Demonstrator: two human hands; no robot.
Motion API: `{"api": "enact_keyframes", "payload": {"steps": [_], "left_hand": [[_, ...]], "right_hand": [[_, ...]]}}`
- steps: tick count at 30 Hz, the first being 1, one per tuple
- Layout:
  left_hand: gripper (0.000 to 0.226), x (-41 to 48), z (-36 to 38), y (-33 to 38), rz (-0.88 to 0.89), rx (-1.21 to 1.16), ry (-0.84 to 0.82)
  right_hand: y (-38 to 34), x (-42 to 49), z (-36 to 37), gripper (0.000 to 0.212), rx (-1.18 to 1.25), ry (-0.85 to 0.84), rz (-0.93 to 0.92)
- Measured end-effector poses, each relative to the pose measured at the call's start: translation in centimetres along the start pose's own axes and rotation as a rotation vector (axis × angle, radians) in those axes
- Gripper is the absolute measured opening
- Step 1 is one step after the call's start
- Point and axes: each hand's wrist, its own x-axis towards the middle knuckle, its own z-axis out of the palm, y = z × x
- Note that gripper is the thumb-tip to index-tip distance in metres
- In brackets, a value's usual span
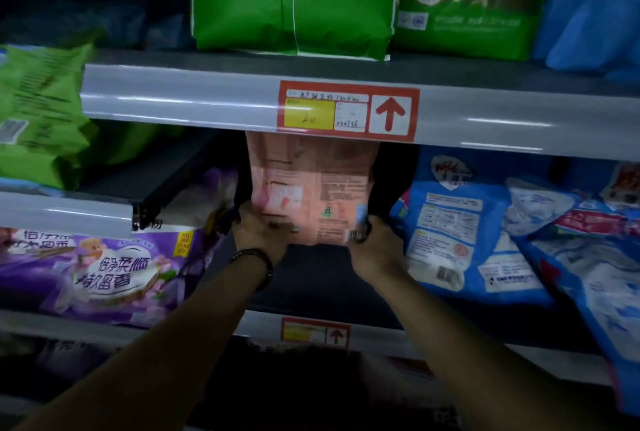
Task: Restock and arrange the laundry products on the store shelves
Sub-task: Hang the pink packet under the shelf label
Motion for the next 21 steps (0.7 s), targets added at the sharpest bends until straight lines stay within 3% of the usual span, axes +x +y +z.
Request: {"api": "enact_keyframes", "payload": {"steps": [7, 10, 14, 21], "left_hand": [[0.070, -1.5, -1.6, 0.1, 0.062, 0.020, -0.151], [0.062, -3.9, -2.8, 0.2, 0.057, 0.151, -0.078], [0.027, -9.3, -4.5, -0.7, 0.363, 0.226, -0.145], [0.004, -20.1, -7.4, -3.2, 0.566, 0.172, -0.353]], "right_hand": [[0.0, -2.5, -1.1, 0.033, 0.035, -0.008, -0.043], [0.3, -4.8, -2.4, 0.025, 0.031, -0.055, -0.097], [1.1, -8.8, -3.6, 0.025, -0.029, -0.117, -0.140], [3.5, -16.4, -4.6, 0.019, -0.060, -0.184, -0.239]]}}
